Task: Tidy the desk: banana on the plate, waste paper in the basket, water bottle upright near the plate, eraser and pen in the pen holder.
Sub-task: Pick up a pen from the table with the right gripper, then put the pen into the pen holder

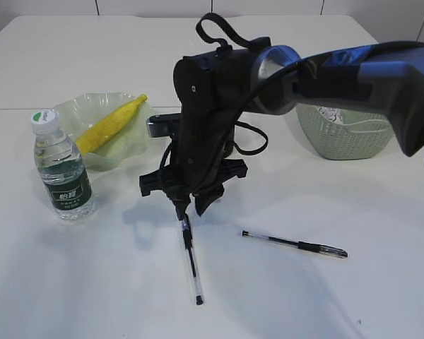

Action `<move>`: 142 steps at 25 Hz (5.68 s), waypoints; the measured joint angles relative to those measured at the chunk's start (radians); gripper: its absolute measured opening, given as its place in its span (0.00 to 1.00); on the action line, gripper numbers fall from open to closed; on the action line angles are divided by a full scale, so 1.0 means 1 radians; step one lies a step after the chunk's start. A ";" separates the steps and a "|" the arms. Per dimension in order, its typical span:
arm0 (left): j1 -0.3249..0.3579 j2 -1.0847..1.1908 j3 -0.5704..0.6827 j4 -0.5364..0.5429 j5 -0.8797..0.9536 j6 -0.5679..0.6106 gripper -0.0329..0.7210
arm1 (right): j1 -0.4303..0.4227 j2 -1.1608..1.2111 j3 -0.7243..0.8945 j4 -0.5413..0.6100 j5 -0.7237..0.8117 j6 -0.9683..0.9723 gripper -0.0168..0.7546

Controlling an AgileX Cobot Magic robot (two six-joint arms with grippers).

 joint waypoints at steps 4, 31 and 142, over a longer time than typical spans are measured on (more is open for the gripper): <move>0.000 0.000 0.000 0.000 0.000 0.000 0.83 | 0.014 0.004 0.000 -0.002 -0.004 0.002 0.34; 0.000 0.000 0.000 0.011 0.002 0.000 0.83 | 0.019 0.065 -0.001 -0.005 -0.008 0.002 0.34; 0.000 0.000 0.000 0.011 0.007 0.000 0.83 | -0.119 0.073 -0.731 -0.280 -0.012 0.002 0.11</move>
